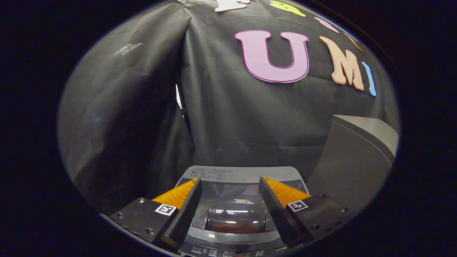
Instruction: Put the clothes into the washing machine and then close the washing machine lid.
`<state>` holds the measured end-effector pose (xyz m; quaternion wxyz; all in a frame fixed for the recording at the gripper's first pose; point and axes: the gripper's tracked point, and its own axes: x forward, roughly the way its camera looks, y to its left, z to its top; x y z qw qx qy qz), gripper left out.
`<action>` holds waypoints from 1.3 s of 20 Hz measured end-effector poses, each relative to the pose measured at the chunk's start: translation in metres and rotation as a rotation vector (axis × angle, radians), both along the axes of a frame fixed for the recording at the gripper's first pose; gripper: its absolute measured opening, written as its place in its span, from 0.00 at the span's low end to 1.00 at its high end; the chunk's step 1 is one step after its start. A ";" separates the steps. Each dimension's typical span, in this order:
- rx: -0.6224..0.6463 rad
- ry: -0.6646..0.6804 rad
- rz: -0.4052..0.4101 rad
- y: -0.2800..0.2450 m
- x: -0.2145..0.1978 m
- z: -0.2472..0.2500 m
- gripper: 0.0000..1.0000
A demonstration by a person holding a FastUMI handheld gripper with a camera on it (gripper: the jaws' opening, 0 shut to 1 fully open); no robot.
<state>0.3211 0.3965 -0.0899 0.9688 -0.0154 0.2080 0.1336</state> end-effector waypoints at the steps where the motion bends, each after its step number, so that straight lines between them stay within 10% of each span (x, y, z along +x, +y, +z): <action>1: -0.004 0.001 -0.005 -0.003 -0.004 -0.002 0.97; 26: 0.073 -0.317 -0.041 -0.101 -0.185 0.111 0.97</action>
